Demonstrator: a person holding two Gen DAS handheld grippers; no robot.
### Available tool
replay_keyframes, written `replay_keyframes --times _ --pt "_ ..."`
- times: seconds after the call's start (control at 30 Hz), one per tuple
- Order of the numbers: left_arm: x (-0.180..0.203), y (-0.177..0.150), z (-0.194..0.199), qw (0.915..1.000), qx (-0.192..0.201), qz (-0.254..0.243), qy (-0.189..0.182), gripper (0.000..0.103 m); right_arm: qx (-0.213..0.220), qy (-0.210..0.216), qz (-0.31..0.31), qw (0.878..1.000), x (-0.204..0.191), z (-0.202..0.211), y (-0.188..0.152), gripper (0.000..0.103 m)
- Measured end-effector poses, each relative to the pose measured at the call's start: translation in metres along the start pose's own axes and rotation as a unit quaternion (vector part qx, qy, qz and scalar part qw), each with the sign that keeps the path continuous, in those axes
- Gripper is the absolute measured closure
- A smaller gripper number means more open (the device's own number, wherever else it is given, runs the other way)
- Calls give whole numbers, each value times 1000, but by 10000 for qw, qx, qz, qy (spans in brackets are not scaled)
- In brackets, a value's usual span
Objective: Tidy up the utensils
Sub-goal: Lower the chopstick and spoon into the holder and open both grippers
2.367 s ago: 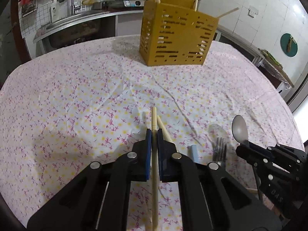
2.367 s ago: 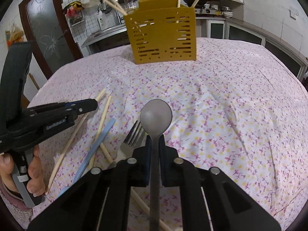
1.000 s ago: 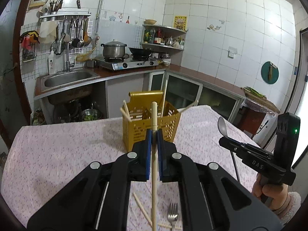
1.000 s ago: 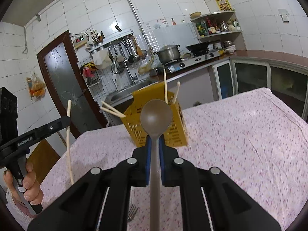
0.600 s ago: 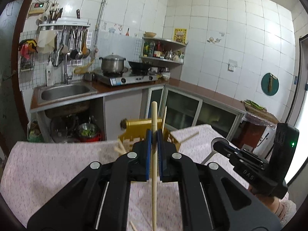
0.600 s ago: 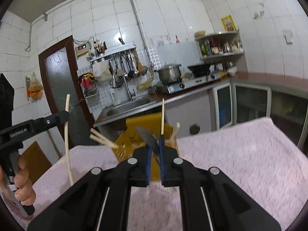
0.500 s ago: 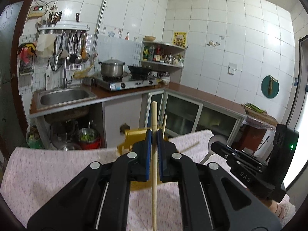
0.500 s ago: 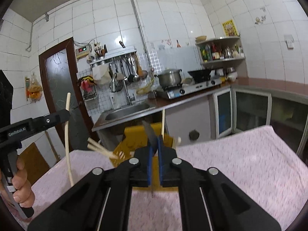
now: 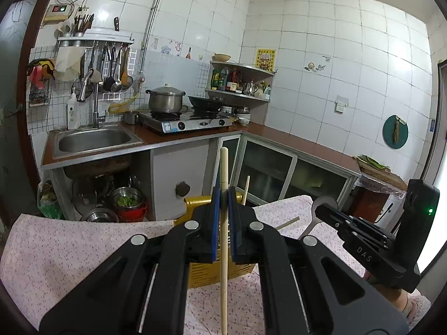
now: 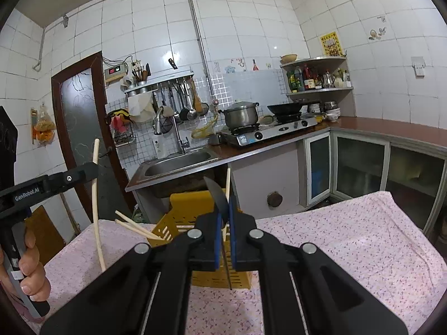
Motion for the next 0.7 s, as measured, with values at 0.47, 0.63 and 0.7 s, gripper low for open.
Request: replay_keyframes --times 0.47,0.63,0.7 --pt "14 73 0 9896 1390 -218 307 99 407 -118 282 9987 -13 -12 62 98" --pt "12 81 -25 9807 1870 -82 558 99 354 -247 323 9985 -7 -31 64 98" --pt "14 74 -43 9819 1798 -35 596 99 313 -278 243 9988 1 -38 58 98"
Point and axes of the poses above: each gripper's, at about its wrist camera, not at the fingertips, and z roughly against the way its jaws point, x to its right, y to its top, the point moved 8 cm from there along -z, roughly the way its jaws point, and after that the axes turned 14 degrees about y, right-handed, at the moved point
